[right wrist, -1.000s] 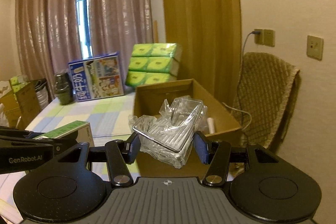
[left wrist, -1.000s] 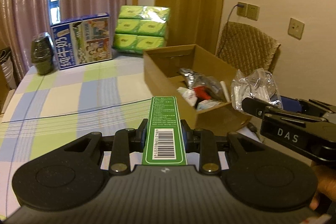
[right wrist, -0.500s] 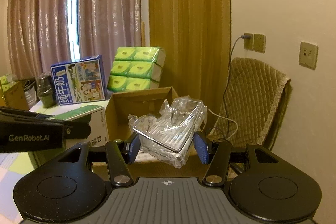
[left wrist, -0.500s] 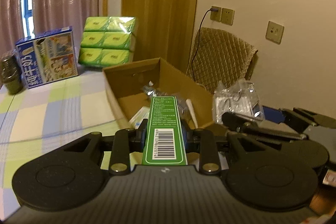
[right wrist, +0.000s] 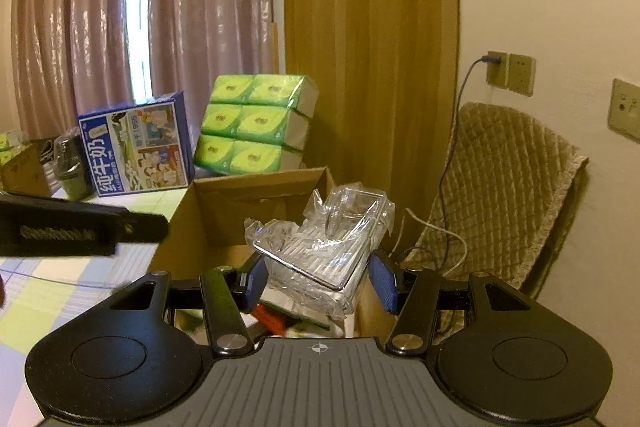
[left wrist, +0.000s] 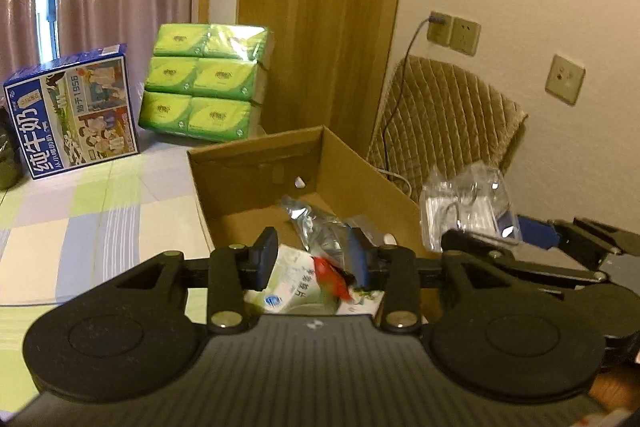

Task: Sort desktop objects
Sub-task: 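Carry the green box and wire rack over the cardboard box, then open both tools to drop the green box and wire rack into the box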

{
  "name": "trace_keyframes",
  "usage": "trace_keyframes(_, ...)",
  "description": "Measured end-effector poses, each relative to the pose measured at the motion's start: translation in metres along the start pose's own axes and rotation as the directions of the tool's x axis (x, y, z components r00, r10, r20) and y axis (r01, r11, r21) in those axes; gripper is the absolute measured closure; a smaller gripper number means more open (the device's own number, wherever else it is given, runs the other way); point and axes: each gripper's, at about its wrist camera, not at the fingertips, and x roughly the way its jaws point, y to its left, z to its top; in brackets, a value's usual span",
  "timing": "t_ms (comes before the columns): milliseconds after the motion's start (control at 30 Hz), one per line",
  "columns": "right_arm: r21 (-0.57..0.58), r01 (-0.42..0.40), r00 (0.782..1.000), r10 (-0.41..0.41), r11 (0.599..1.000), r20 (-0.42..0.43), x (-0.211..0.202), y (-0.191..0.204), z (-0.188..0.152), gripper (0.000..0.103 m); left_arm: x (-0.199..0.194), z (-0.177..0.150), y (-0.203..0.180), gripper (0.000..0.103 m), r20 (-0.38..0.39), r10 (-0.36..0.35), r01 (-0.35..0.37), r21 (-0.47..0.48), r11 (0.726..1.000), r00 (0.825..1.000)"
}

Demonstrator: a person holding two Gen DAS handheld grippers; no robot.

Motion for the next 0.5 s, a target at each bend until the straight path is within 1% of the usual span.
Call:
trace_keyframes(67, 0.003, -0.018, 1.0, 0.018, 1.0, -0.014, 0.005, 0.001, 0.001, 0.051, -0.003, 0.001, 0.009, 0.068, 0.012, 0.019, -0.019, -0.012, 1.0, 1.0)
trace_keyframes(100, 0.009, -0.028, 0.999, 0.028, 1.0, -0.022, 0.008, 0.002, 0.001, 0.051, -0.005, 0.0, 0.015, 0.063, 0.017, 0.026, -0.026, -0.03, 0.999, 1.0)
trace_keyframes(167, 0.028, -0.058, 0.997, 0.059, 0.998, -0.051, 0.015, 0.003, 0.003, 0.051, -0.011, -0.003, 0.027, 0.058, 0.021, 0.037, -0.035, -0.061, 0.997, 0.999)
trace_keyframes(200, 0.032, -0.078, 0.994, 0.08, 0.996, -0.068, 0.02, 0.004, 0.003, 0.049, -0.015, -0.005, 0.032, 0.057, 0.023, 0.046, -0.045, -0.072, 0.996, 0.999)
trace_keyframes(233, 0.034, -0.096, 0.992, 0.099, 0.995, -0.084, 0.026, 0.005, 0.004, 0.044, -0.018, -0.007, 0.036, 0.056, 0.022, 0.055, -0.053, -0.079, 0.995, 0.998)
trace_keyframes(267, 0.035, -0.1, 0.991, 0.103, 0.994, -0.091, 0.029, 0.006, 0.004, 0.036, -0.021, -0.01, 0.04, 0.053, 0.02, 0.062, -0.06, -0.084, 0.995, 0.998)
trace_keyframes(333, 0.044, -0.089, 0.992, 0.092, 0.995, -0.084, 0.029, 0.005, 0.005, 0.034, -0.026, -0.016, 0.045, 0.05, 0.013, 0.075, -0.074, -0.09, 0.993, 0.997)
trace_keyframes(367, 0.056, -0.088, 0.992, 0.092, 0.995, -0.081, 0.026, 0.003, 0.005, 0.034, -0.029, -0.019, 0.047, 0.048, 0.01, 0.078, -0.077, -0.094, 0.993, 0.997)
trace_keyframes(400, 0.068, -0.084, 0.993, 0.089, 0.994, -0.077, 0.022, 0.002, 0.004, 0.032, -0.033, -0.022, 0.05, 0.043, 0.009, 0.084, -0.082, -0.101, 0.991, 0.996)
trace_keyframes(433, 0.078, -0.076, 0.994, 0.082, 0.994, -0.074, 0.018, 0.001, 0.002, 0.031, -0.036, -0.025, 0.051, 0.041, 0.008, 0.089, -0.088, -0.105, 0.991, 0.996)
trace_keyframes(500, 0.091, -0.061, 0.995, 0.068, 0.994, -0.069, 0.007, -0.001, -0.001, 0.023, -0.044, -0.032, 0.055, 0.035, 0.007, 0.102, -0.1, -0.113, 0.989, 0.995)
